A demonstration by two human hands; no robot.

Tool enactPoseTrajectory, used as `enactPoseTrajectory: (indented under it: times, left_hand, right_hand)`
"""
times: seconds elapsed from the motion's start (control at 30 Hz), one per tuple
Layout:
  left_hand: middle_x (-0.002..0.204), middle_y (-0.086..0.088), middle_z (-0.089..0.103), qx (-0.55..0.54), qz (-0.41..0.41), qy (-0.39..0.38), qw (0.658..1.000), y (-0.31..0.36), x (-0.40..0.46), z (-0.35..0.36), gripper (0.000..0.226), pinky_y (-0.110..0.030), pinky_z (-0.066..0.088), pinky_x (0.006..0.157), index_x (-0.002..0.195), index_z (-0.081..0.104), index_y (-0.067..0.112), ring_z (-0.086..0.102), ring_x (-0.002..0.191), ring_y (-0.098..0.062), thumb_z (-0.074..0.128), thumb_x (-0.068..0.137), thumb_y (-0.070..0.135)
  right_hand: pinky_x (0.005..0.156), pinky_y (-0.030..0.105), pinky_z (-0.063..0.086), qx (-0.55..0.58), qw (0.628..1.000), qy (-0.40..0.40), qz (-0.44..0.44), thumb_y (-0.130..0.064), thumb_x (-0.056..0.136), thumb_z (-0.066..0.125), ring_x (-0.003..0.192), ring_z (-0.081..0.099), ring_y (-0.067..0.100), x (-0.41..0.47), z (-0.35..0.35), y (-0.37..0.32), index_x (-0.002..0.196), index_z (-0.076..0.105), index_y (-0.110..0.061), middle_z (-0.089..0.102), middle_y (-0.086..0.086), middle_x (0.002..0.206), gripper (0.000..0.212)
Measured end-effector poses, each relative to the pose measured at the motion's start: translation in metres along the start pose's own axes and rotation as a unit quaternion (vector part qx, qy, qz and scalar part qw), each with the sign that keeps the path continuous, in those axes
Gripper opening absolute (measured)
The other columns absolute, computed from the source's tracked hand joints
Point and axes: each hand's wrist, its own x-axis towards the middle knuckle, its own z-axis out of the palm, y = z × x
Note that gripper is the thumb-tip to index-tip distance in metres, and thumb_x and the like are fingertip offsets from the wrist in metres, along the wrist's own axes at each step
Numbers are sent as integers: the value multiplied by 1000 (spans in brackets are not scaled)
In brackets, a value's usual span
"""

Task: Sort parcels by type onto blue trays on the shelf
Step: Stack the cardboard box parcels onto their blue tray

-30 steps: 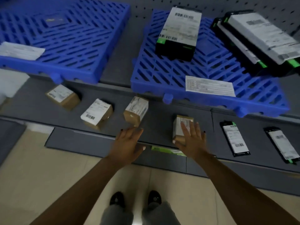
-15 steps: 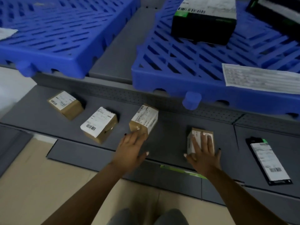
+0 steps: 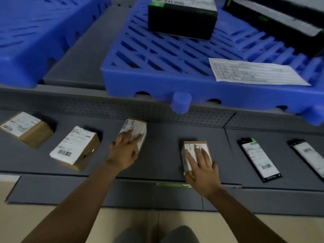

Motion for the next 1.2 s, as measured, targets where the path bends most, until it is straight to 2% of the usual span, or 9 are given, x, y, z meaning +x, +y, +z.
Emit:
enactPoseTrajectory:
  times: [0.07,0.13,0.23,0.3,0.47,0.7,0.8,0.93,1.2]
  left_hand:
    - [148,-13,35,-17,49,63,997,-1,-12,0,73,-56,43,83,136,49,30,27,122,-32,77,70,20]
    - [137,-16,50,-31,65,92,993,0,-27,-2,69,-53,48,76,122,62,26,35,108,-33,83,59,10]
    - [155,-9,18,-25,-6,-23,999,10,-48,-10,68,-60,29,101,144,32,33,20,133,-34,63,84,35]
    - [157,-8,5,-13,-14,-60,998,11,-53,-12,72,-60,18,110,149,14,35,7,140,-33,52,88,44]
    - [156,-8,7,-17,-2,-42,999,19,-43,-13,69,-58,18,110,148,17,30,5,141,-33,50,89,45]
    - [158,-7,-9,-34,-7,-66,997,30,-1,-7,80,-66,21,106,150,1,38,-11,143,-31,54,90,44]
    - [157,-11,-15,-27,-15,-72,997,37,14,-1,73,-68,24,103,150,11,35,-16,142,-34,54,91,41]
    - [156,-13,-1,9,-4,-25,1000,39,13,5,47,-64,35,96,131,42,28,-8,141,-35,57,88,38]
    - [153,-12,15,-38,54,9,998,34,-61,-28,38,-59,37,91,113,51,26,-2,140,-31,65,80,40]
  right_hand:
    - [89,58,43,2,1000,21,3,-59,81,32,137,31,35,-17,-12,-1,147,18,-30,31,12,151,74]
    - [86,58,45,11,1000,20,11,-57,80,36,134,37,36,-38,-26,-3,146,26,-28,36,12,149,73]
    - [87,59,45,14,1000,18,1,-56,80,35,135,35,36,-70,-44,-8,147,22,-30,34,11,150,74]
    - [87,58,46,9,1000,22,2,-57,80,35,134,37,36,-83,-52,-10,147,26,-29,35,11,149,74]
    - [88,59,43,6,999,42,19,-61,81,35,137,26,32,-86,-55,-11,148,24,-28,32,10,151,74]
    - [90,59,43,6,997,68,43,-60,82,33,137,28,34,-62,-47,-7,147,24,-28,33,11,150,73]
    - [92,59,42,6,996,78,47,-61,83,31,138,28,34,-52,-39,-2,147,22,-30,31,10,151,72]
    - [89,59,43,3,996,76,50,-61,83,32,135,33,36,-52,-35,4,145,27,-29,35,11,149,70]
    - [92,61,42,18,997,66,33,-60,84,35,137,30,35,-98,-71,-1,145,26,-29,32,11,151,70]
